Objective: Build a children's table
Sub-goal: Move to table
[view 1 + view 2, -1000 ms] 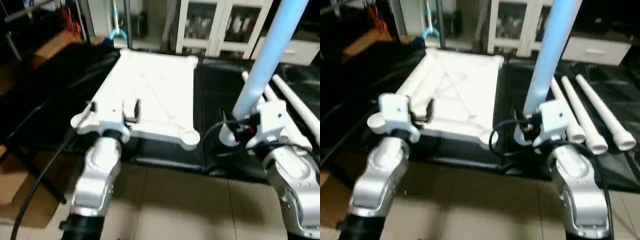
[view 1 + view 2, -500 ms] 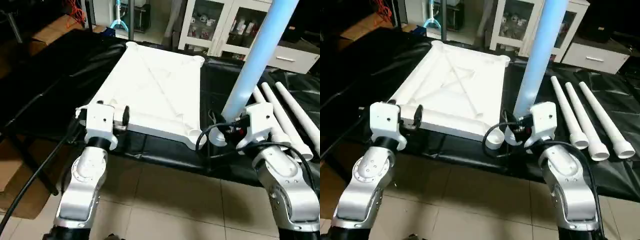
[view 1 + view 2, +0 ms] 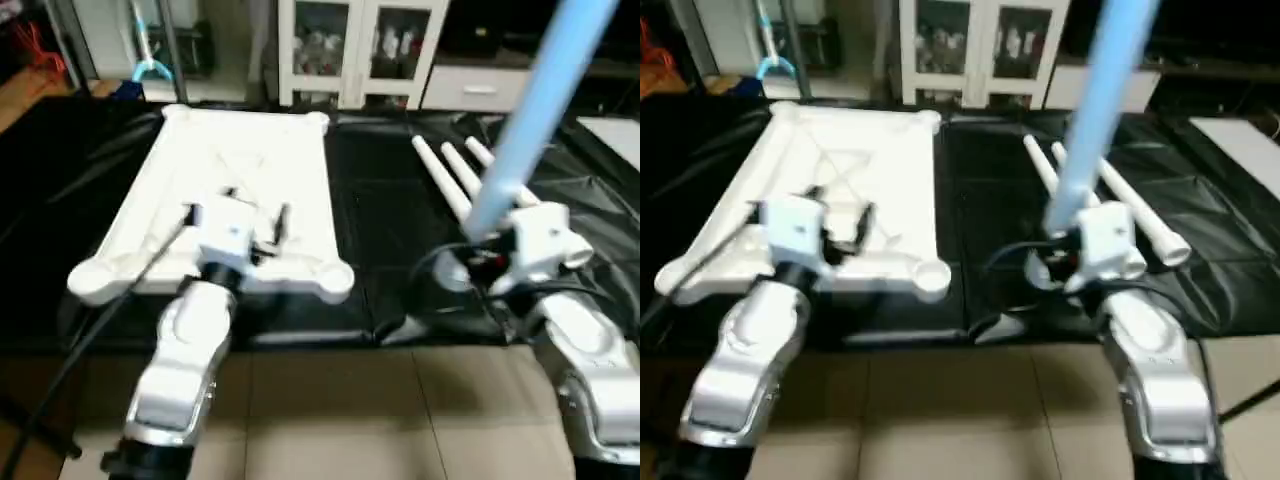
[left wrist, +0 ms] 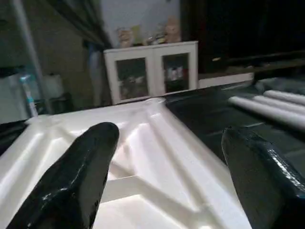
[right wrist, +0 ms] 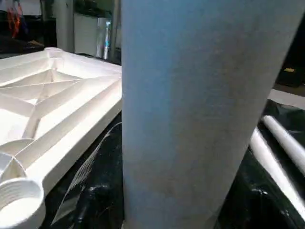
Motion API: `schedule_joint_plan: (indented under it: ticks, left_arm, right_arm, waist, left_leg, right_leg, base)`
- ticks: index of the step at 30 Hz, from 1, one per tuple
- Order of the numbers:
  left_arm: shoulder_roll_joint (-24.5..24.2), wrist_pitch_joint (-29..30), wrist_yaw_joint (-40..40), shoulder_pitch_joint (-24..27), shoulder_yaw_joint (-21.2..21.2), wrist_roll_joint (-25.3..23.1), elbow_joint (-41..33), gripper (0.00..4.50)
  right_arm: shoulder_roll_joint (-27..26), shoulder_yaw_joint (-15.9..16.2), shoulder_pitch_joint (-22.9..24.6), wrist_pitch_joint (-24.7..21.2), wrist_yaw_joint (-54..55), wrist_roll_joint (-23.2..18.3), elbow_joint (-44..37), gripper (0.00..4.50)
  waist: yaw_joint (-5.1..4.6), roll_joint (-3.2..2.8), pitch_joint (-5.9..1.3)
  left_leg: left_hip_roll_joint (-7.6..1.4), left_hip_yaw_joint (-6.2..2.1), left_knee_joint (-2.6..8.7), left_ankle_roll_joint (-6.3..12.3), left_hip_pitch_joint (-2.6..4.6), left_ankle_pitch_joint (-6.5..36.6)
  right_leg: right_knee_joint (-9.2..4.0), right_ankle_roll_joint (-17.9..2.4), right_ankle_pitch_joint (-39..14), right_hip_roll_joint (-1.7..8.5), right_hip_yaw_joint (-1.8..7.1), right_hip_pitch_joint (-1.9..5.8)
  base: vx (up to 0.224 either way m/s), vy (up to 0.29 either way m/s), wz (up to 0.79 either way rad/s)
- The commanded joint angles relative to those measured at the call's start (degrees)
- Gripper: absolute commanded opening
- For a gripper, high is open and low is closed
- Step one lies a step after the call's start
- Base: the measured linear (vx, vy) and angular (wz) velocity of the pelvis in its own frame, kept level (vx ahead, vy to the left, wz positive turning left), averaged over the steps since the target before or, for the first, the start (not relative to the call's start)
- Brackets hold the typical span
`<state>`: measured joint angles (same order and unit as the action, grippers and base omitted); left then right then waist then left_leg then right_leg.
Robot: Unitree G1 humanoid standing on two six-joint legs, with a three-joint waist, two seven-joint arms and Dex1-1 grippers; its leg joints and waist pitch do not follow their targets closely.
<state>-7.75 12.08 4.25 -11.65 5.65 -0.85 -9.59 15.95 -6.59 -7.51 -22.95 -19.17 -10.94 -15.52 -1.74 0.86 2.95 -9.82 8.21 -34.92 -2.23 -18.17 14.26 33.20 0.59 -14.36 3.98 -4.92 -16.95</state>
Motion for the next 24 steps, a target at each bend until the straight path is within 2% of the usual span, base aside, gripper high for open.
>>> schedule_joint_plan:
  ticks: [1,2,3,4,5,6,7,8,9,10,11,12,13,14,15,16,17,18,19,20,21,22,23,24]
  left_arm:
    - [-0.22,-0.34,0.17,-0.46,-0.53,0.10,0.95,3.88]
    - [-0.16,-0.40,0.25,-0.61,-0.56,0.04,1.13,3.88]
    - [-0.08,-0.42,0.27,-0.70,-0.57,-0.05,1.24,3.88]
    - [0.00,-0.44,0.36,-0.82,-0.64,-0.14,1.40,3.88]
    - [0.08,-0.46,0.34,-0.89,-0.61,-0.31,1.48,3.88]
    - [0.09,-0.46,0.34,-0.90,-0.61,-0.32,1.49,3.88]
    - [0.21,-0.43,0.28,-0.92,-0.49,-0.45,1.47,3.88]
    - [0.27,-0.41,0.25,-0.90,-0.41,-0.48,1.45,3.88]
    - [0.30,-0.37,0.23,-0.90,-0.39,-0.48,1.47,3.88]
    - [0.30,-0.37,0.23,-0.90,-0.39,-0.48,1.47,3.88]
    - [0.32,-0.38,0.27,-0.95,-0.48,-0.52,1.59,3.88]
    - [0.31,-0.41,0.29,-0.96,-0.54,-0.52,1.62,3.88]
    - [0.32,-0.40,0.27,-0.95,-0.58,-0.52,1.64,3.88]
    - [0.34,-0.41,0.31,-0.96,-0.66,-0.58,1.69,3.88]
    - [0.39,-0.45,0.43,-0.97,-0.82,-0.67,1.74,3.88]
    - [0.43,-0.47,0.50,-0.99,-0.89,-0.68,1.79,3.88]
    - [0.48,-0.48,0.51,-1.00,-0.90,-0.70,1.83,3.88]
    - [0.48,-0.48,0.51,-1.00,-0.89,-0.70,1.83,3.88]
    - [0.45,-0.46,0.57,-0.96,-0.78,-0.71,1.81,3.88]
    - [0.30,-0.43,0.67,-0.92,-0.67,-0.66,1.78,3.88]
    - [0.29,-0.39,0.73,-0.90,-0.59,-0.63,1.73,3.88]
    - [0.27,-0.37,0.77,-0.89,-0.55,-0.61,1.71,3.88]
    - [0.19,-0.34,0.95,-0.88,-0.53,-0.55,1.70,3.88]
    - [0.19,-0.34,0.95,-0.88,-0.53,-0.55,1.70,3.88]
  right_arm:
    - [0.04,0.20,-0.47,0.48,-0.04,-0.28,-1.15,1.86]
    - [0.08,0.27,-0.45,0.49,0.00,-0.35,-1.22,1.86]
    - [0.17,0.45,-0.35,0.56,-0.01,-0.29,-1.35,1.86]
    - [0.30,0.64,-0.34,0.65,0.04,-0.28,-1.36,1.86]
    - [0.35,0.75,-0.29,0.70,0.08,-0.29,-1.36,1.86]
    - [0.35,0.75,-0.29,0.70,0.08,-0.28,-1.36,1.86]
    - [0.27,0.77,-0.24,0.67,0.08,-0.21,-1.33,1.86]
    - [0.17,0.85,-0.14,0.75,0.08,-0.03,-1.25,1.86]
    - [0.16,0.98,-0.04,0.84,0.10,0.20,-1.16,1.86]
    - [0.16,0.98,-0.04,0.84,0.10,0.20,-1.16,1.86]
    - [0.22,1.12,-0.02,0.90,0.17,0.31,-1.11,1.86]
    - [0.18,1.17,-0.04,0.91,0.23,0.31,-1.09,1.86]
    - [0.15,1.21,-0.07,0.92,0.26,0.30,-1.10,1.86]
    - [0.15,1.28,-0.12,0.94,0.34,0.23,-1.09,1.86]
    - [0.12,1.38,-0.20,0.97,0.52,0.06,-1.08,1.86]
    - [0.12,1.46,-0.26,0.99,0.58,0.02,-1.06,1.86]
    - [0.12,1.47,-0.29,1.01,0.57,0.02,-1.05,1.86]
    - [0.11,1.47,-0.29,1.01,0.56,0.02,-1.05,1.86]
    - [0.02,1.45,-0.33,1.01,0.52,0.05,-1.05,1.86]
    - [-0.09,1.51,-0.34,0.99,0.53,0.07,-1.07,1.86]
    - [-0.16,1.48,-0.34,1.05,0.56,0.05,-0.99,1.86]
    - [-0.22,1.46,-0.34,1.10,0.59,0.05,-0.94,1.86]
    - [-0.30,1.46,-0.29,1.25,0.72,0.09,-0.82,1.86]
    - [-0.30,1.46,-0.29,1.25,0.72,0.09,-0.82,1.86]
  waist:
    - [-0.91,-1.28,-4.61]
    - [-1.95,-1.20,-4.54]
    - [-3.04,-1.23,-5.28]
    - [-3.01,-0.29,-4.91]
    - [-2.36,1.54,-4.87]
    - [-0.90,2.67,-4.42]
    - [1.96,2.94,-5.26]
    - [2.80,2.64,-4.37]
    - [2.77,2.61,-4.17]
    - [2.72,1.20,-3.97]
    - [1.75,-1.41,-3.66]
    - [1.07,-3.33,-4.25]
    - [-2.23,-3.70,-5.12]
    - [-0.57,-3.16,-4.46]
    - [-1.19,-2.70,-4.45]
    - [-1.27,-1.90,-4.02]
    - [-1.17,-1.29,-3.58]
    - [-0.98,0.64,-2.94]
    - [0.94,3.08,-1.83]
    - [2.80,3.26,-3.76]
    - [3.26,3.20,-3.61]
    - [3.38,2.89,-3.36]
    - [3.12,1.90,-2.92]
    - [3.12,1.90,-2.92]
  left_leg:
    - [-3.25,-2.36,5.19,9.23,3.36,2.12]
    - [-4.26,-3.98,5.19,12.90,4.98,-1.10]
    - [-6.15,-6.69,4.04,21.03,9.28,-8.83]
    - [-7.64,-7.99,3.51,27.25,10.36,-13.95]
    - [-4.00,-5.21,2.09,26.54,6.61,-12.46]
    - [1.35,-1.25,0.17,23.65,1.17,-7.72]
    - [4.34,-0.17,-5.92,17.94,-5.36,2.55]
    - [1.79,-2.13,-8.12,10.94,-8.37,2.29]
    - [1.38,-2.48,-7.72,8.27,-8.94,1.06]
    - [0.39,-2.81,-3.86,6.21,-8.67,-4.08]
    - [-1.03,-2.46,1.44,7.22,-4.04,-7.09]
    - [-3.18,-5.08,3.14,10.17,0.20,-4.79]
    - [-8.13,-11.32,3.89,20.75,6.34,-1.58]
    - [-7.98,-10.21,3.32,22.65,4.95,0.90]
    - [-8.11,-9.56,3.84,23.05,4.60,1.59]
    - [-7.06,-7.90,4.92,23.58,3.62,2.77]
    - [-6.74,-6.95,5.63,23.47,2.91,4.57]
    - [-4.77,-4.69,6.25,20.18,1.27,11.60]
    - [0.66,-0.65,2.19,13.23,-1.77,20.51]
    - [2.73,-0.99,-5.41,9.54,-3.13,11.22]
    - [2.68,-1.65,-6.65,8.73,-4.85,7.38]
    - [2.45,-2.70,-6.92,6.98,-6.43,2.89]
    - [2.09,-2.89,-5.61,6.15,-5.99,1.02]
    - [2.09,-2.89,-5.61,6.15,-5.99,1.02]
  right_leg:
    - [-1.87,-12.16,-7.08,0.86,0.81,0.50]
    - [-0.31,-12.16,-3.34,0.32,0.17,-1.31]
    - [2.38,-9.51,-1.56,0.81,-0.09,-5.45]
    - [4.01,-5.38,-1.60,2.60,1.31,-7.91]
    - [1.82,-5.33,2.98,4.39,3.40,-5.02]
    - [-0.35,-7.08,6.05,4.50,5.65,0.26]
    - [-2.88,-14.06,9.65,9.44,12.72,7.67]
    - [-2.84,-20.09,16.78,10.40,13.30,8.54]
    - [-2.50,-21.52,19.28,9.02,12.21,8.36]
    - [-1.81,-20.71,17.88,5.58,8.44,7.68]
    - [-1.91,-15.77,6.22,1.54,3.58,4.94]
    - [1.01,-10.46,0.92,-1.19,1.16,2.21]
    - [7.91,-4.33,-9.89,-1.50,0.59,-5.24]
    - [9.75,-0.46,-8.49,-0.32,1.37,-6.30]
    - [10.03,1.28,-6.32,0.21,1.59,-6.71]
    - [9.93,3.00,-2.61,0.26,1.50,-7.12]
    - [9.22,2.72,-0.88,0.52,1.78,-6.94]
    - [4.52,0.14,2.25,1.98,3.29,-5.19]
    - [-3.30,-0.68,-16.73,5.08,7.47,-2.51]
    - [-5.73,-4.29,-34.93,9.51,12.63,2.45]
    - [-5.68,-5.93,-36.36,9.79,12.97,3.82]
    - [-4.85,-8.62,-31.89,8.57,12.36,4.38]
    - [-5.07,-13.24,-27.59,6.89,11.20,3.89]
    - [-5.07,-13.24,-27.59,6.89,11.20,3.89]
  base:
    - [0.201,0.006,0.10]
    - [0.201,0.006,0.10]
    - [0.220,-0.005,0.08]
    - [0.176,-0.041,0.03]
    - [0.176,-0.041,0.03]
    - [0.126,-0.058,0.07]
    - [0.130,-0.016,0.20]
    - [0.130,-0.016,0.20]
    - [0.151,0.018,0.14]
    - [0.129,-0.003,0.06]
    - [0.129,-0.003,0.06]
    - [0.141,0.013,-0.02]
    - [0.158,0.028,-0.05]
    - [0.158,0.028,-0.05]
    - [0.120,0.014,0.07]
    - [0.083,-0.002,0.05]
    - [0.083,-0.002,0.05]
    - [0.074,-0.052,-0.05]
    - [0.066,-0.102,0.05]
    - [0.066,-0.102,0.05]
    - [0.079,-0.094,0.07]
    - [0.111,-0.049,0.04]
    - [0.111,-0.049,0.04]
    - [0.115,-0.008,0.11]
